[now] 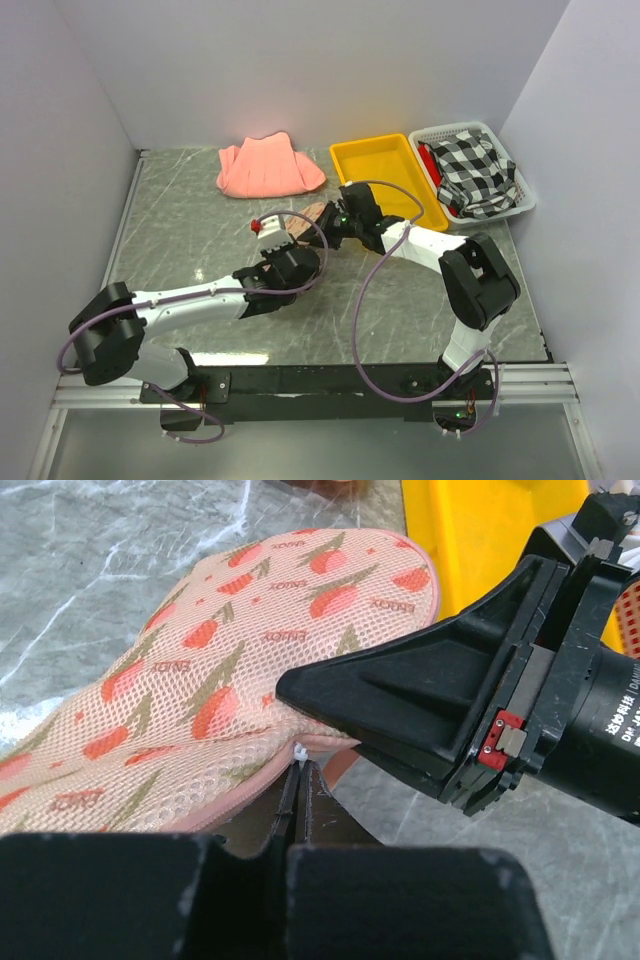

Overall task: Place the bra in the laundry bag and zip it closed
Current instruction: Zip the zipper on the laundry bag.

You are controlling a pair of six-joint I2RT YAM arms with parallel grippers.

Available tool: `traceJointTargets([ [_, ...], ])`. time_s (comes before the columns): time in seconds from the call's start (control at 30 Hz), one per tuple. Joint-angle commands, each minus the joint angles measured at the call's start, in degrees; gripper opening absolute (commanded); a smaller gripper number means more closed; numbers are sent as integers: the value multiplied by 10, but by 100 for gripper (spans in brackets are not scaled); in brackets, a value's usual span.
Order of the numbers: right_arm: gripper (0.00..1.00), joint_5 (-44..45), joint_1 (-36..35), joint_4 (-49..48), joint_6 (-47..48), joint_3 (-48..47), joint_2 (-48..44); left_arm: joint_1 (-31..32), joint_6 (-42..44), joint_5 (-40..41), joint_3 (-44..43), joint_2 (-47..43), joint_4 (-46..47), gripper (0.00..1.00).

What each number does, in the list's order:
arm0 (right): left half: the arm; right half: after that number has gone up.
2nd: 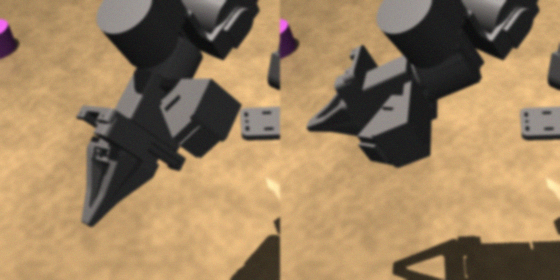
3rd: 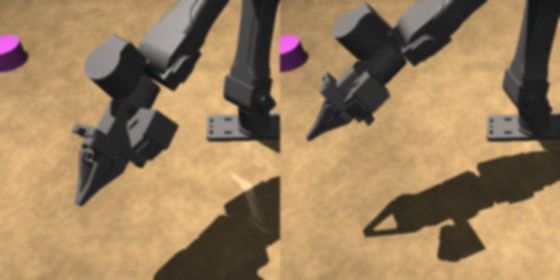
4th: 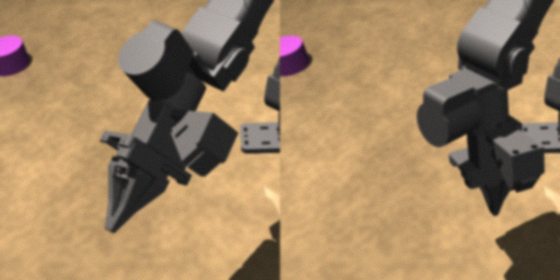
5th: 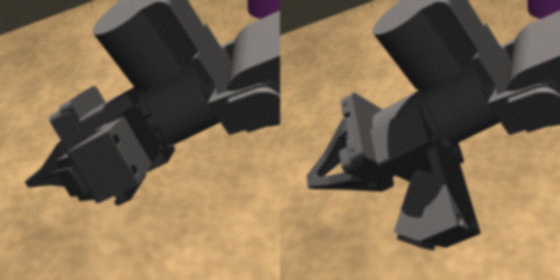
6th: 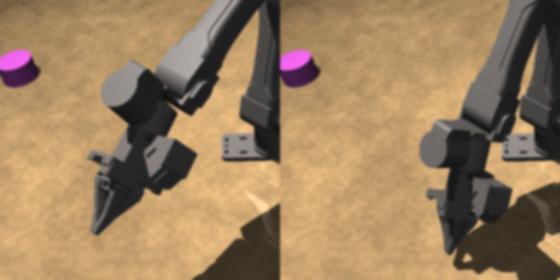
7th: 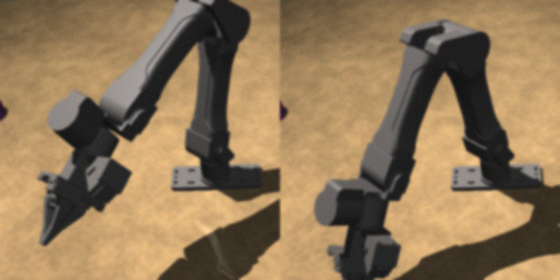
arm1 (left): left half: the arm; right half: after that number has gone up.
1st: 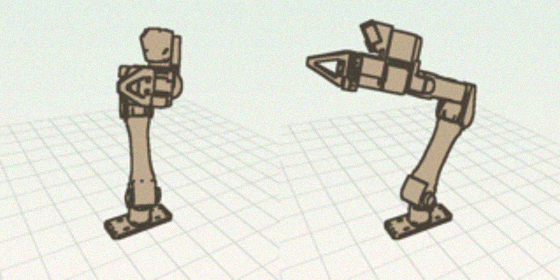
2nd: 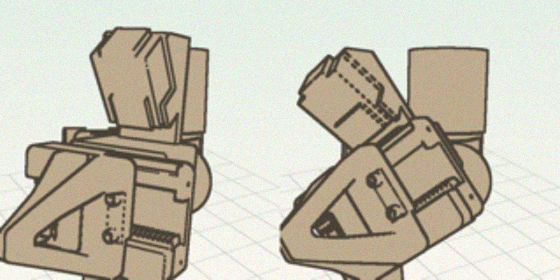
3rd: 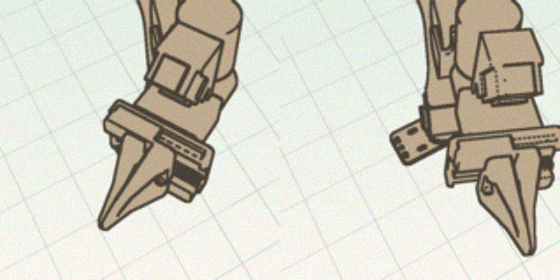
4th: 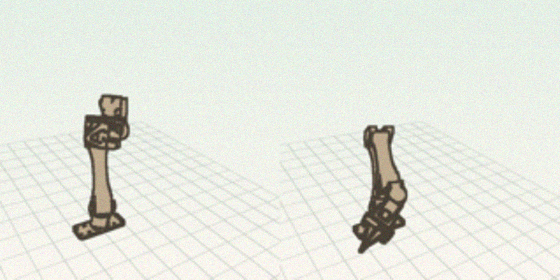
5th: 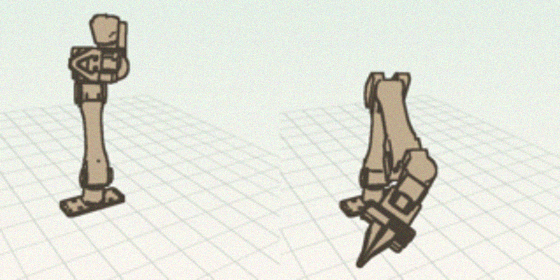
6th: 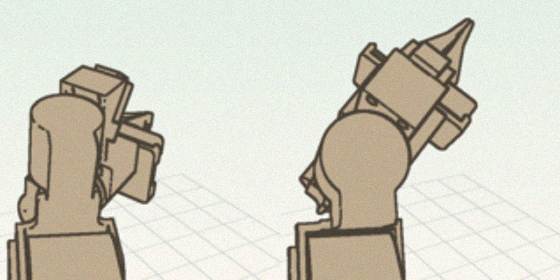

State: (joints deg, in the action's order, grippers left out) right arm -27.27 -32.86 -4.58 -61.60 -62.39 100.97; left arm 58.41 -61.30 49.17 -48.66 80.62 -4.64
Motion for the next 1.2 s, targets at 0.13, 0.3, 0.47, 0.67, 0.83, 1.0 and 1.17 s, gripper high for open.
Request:
traceJointTargets([
  [0.13,0,4,22,11,20,-30,-11,-7,-37,30,37,-57,-62,1],
  [0.3,0,5,31,12,21,-39,1,-4,-45,3,56,-68,-51,1],
  [0.47,0,9,39,26,31,-56,13,10,-53,-5,63,-75,-59,1],
  [0.67,0,19,56,41,46,-68,29,22,-60,-28,81,-102,-61,1],
  [0.83,0,13,64,41,51,-79,48,35,-63,-42,88,-103,-58,1],
  [1.0,0,7,75,56,62,-98,67,55,-82,-43,95,-101,-76,1],
  [1.17,0,9,84,98,104,-140,95,69,-116,-41,125,-120,-106,1],
])
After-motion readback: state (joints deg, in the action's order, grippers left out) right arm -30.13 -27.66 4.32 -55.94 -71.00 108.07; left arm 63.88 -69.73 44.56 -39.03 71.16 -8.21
